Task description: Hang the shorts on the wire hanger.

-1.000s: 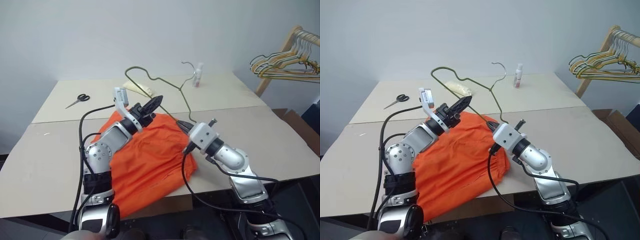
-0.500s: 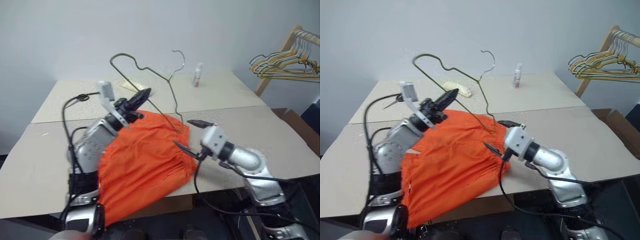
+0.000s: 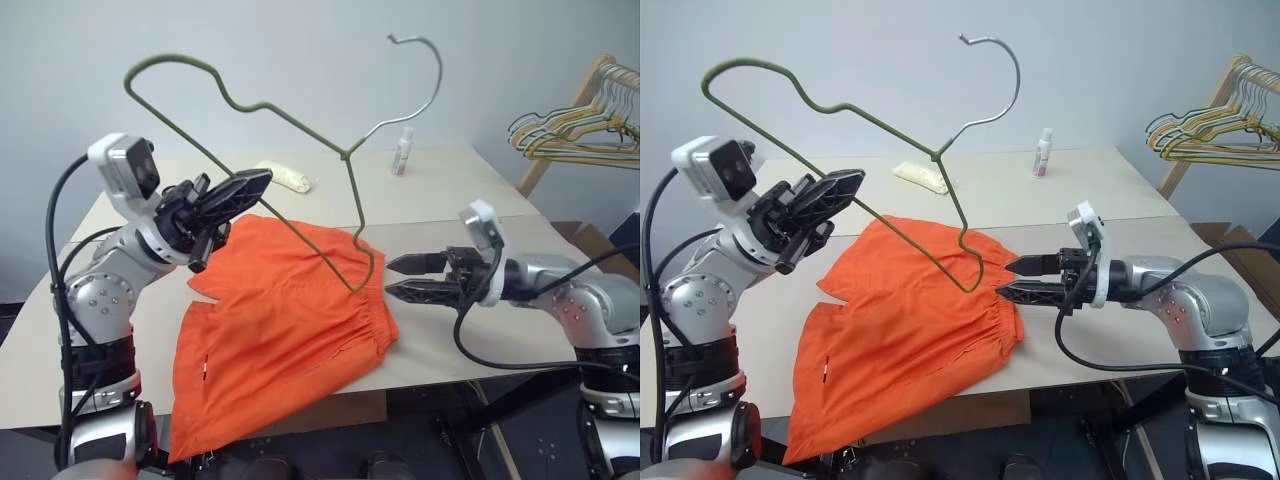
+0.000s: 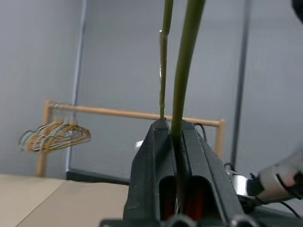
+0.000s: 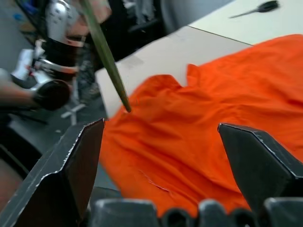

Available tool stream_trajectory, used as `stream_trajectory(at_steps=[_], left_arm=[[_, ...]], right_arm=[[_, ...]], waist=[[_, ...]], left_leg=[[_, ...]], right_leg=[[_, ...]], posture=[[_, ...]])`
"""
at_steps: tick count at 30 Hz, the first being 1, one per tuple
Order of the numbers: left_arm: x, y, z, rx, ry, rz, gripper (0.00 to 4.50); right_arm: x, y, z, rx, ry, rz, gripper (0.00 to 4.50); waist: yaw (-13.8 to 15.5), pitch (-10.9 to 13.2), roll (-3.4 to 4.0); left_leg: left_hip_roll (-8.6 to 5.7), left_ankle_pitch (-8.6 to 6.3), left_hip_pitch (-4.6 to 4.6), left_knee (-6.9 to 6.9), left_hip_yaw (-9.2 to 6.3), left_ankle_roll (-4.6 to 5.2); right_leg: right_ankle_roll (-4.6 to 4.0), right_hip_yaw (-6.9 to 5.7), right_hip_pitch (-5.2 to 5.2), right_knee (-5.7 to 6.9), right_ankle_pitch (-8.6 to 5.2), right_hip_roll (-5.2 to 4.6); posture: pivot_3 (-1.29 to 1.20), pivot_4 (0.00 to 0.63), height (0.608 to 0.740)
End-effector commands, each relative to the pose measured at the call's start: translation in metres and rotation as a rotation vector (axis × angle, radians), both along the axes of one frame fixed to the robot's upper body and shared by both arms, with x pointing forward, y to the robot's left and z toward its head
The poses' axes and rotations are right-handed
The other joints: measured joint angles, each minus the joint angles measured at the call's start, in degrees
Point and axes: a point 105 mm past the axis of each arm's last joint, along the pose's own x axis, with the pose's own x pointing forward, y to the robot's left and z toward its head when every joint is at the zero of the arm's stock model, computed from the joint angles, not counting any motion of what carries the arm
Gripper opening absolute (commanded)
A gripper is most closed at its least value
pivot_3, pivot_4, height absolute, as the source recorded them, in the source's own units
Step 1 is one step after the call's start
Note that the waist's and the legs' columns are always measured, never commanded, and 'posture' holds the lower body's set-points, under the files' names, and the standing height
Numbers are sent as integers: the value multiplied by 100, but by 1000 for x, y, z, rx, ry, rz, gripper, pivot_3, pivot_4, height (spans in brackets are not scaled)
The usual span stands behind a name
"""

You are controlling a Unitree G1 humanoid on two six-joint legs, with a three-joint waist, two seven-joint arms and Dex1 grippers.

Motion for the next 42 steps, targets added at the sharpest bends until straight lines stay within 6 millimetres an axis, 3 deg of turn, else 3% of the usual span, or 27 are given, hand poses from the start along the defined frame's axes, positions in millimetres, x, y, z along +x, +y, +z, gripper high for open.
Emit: stream_trajectory(at_steps=[1,9,19,23,31,33,37,38,42], left_arm=[[-4,-2,10,-8,-52,-47,0],[-1,-10,5,9,-57,-42,0],[-1,-12,2,2,-71,-34,0],[1,-13,1,0,-71,-31,0],[5,-13,-2,12,-74,-10,0],[8,-14,-7,24,-81,12,0],[19,-17,-22,78,-5,42,0],[22,-19,-29,114,22,52,531],[30,-31,-56,322,25,115,1781]], right_arm=[[-1,15,10,15,-30,87,4450],[-4,43,13,14,-100,150,4450],[-6,48,10,13,-111,164,4450],[-4,48,8,5,-109,155,3533],[-2,48,7,10,-106,137,581],[-2,48,7,12,-107,132,14],[-3,48,8,26,-113,128,14],[-4,48,8,32,-115,124,0],[-3,46,14,67,-118,81,0]], waist=[[2,0,-1],[42,0,-1],[54,0,-1],[52,0,-1],[49,0,-1],[48,0,-1],[46,1,-1],[46,1,-1],[48,1,-1]], left_leg=[[1,0,0,0,1,0],[1,4,-9,0,-1,-9],[1,4,-9,-1,-2,-9],[1,3,-8,-1,-2,-8],[1,3,-8,-1,-1,-8],[1,3,-8,-1,-2,-8],[0,3,-9,-1,-1,-8],[0,2,-9,-1,-2,-7],[-3,3,-8,-1,-1,-7]], right_leg=[[1,1,-1,1,1,1],[3,2,-14,4,2,-5],[4,2,-15,4,3,-6],[4,2,-15,5,3,-7],[4,2,-15,4,3,-6],[4,2,-15,4,3,-6],[4,1,-14,3,3,-6],[4,1,-15,3,3,-6],[5,2,-13,4,3,-7]], posture=[[123,0,740],[128,0,740],[130,0,740],[125,0,740],[117,0,740],[115,0,740],[108,0,740],[105,0,740],[96,0,740]])
